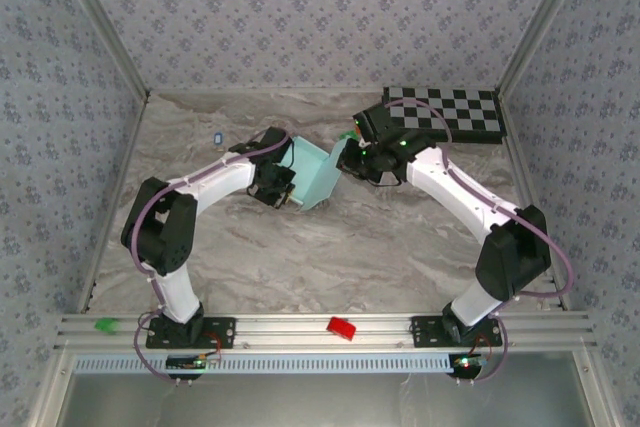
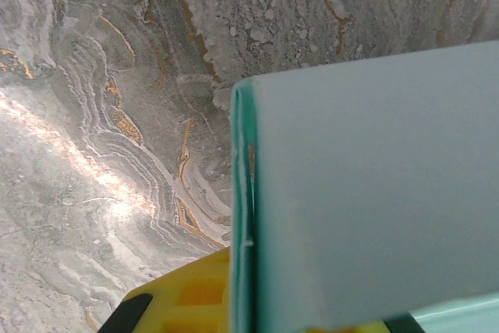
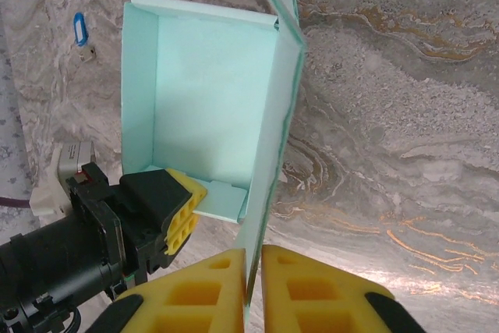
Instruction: Fold the paper box
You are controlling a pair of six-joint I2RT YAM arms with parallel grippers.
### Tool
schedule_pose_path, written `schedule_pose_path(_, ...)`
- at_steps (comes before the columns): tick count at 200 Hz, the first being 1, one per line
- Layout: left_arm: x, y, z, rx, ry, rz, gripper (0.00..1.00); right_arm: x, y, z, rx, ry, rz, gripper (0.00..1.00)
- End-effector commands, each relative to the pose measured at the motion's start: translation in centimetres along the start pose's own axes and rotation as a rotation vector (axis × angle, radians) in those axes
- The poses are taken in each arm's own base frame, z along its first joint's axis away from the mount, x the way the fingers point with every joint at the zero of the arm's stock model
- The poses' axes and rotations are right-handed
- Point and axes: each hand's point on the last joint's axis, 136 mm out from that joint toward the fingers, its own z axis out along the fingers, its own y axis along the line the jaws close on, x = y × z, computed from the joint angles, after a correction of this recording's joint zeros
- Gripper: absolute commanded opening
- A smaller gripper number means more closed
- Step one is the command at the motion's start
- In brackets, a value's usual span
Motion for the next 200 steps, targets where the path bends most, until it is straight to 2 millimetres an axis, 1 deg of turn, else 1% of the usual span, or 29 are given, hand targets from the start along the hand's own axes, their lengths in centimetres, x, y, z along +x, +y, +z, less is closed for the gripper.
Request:
schedule_pose_path(1,0.6,-0.6,-0.5,0.006,0.02,-0.034,0.0,0.0,-0.7,0.8,0.028,-0.003,0.02,0.13)
schedule_pose_path(40,0.6,-0.6,-0.6,0.009,0.022,-0.03,0.0,0.0,-1.1,1.0,0.043,-0.005,0.022,0.08)
schedule_pose_path(58,0.7,-0.5,-0.6,0.009,0.024,-0.029,0.0,-0.1,-1.3,0.9,0.055,-0.01,0.022,0.01)
schedule_pose_path(70,0.7,-0.5,-0.6,0.009,0.026,-0.025,0.0,-0.2,-1.4,0.7,0.063,-0.019,0.021,0.0)
schedule_pose_path(85,0.8,-0.7,-0.7,0.017,0.026,-0.016,0.13,-0.5,-1.6,0.4,0.081,-0.036,0.022,0.0)
schedule_pose_path(116,0.8,-1.5,-1.1,0.046,0.023,0.027,0.54,-1.0,-2.0,0.1,0.114,-0.062,0.023,0.0)
schedule_pose_path(121,0.8,-1.8,-1.2,0.054,0.022,0.038,0.62,-1.1,-2.1,0.0,0.119,-0.067,0.021,0.0)
schedule_pose_path(132,0.8,-2.3,-1.6,0.072,0.016,0.07,0.75,-1.2,-2.2,0.0,0.13,-0.069,0.023,0.0)
schedule_pose_path(139,0.8,-2.6,-1.9,0.084,0.009,0.086,0.78,-1.2,-2.3,0.0,0.135,-0.071,0.022,0.0)
schedule_pose_path(151,0.7,-3.0,-2.5,0.108,-0.002,0.117,0.88,-1.3,-2.4,0.0,0.146,-0.07,0.019,0.0)
schedule_pose_path(167,0.7,-3.6,-3.4,0.142,-0.022,0.155,0.95,-1.5,-2.5,-0.1,0.165,-0.068,0.002,0.0)
schedule_pose_path(184,0.4,-3.7,-4.5,0.161,-0.06,0.198,0.99,-1.9,-2.6,-0.1,0.18,-0.062,-0.024,0.0)
schedule_pose_path(200,0.1,-3.1,-5.3,0.163,-0.095,0.236,0.99,-2.2,-2.6,0.0,0.193,-0.045,-0.058,0.0)
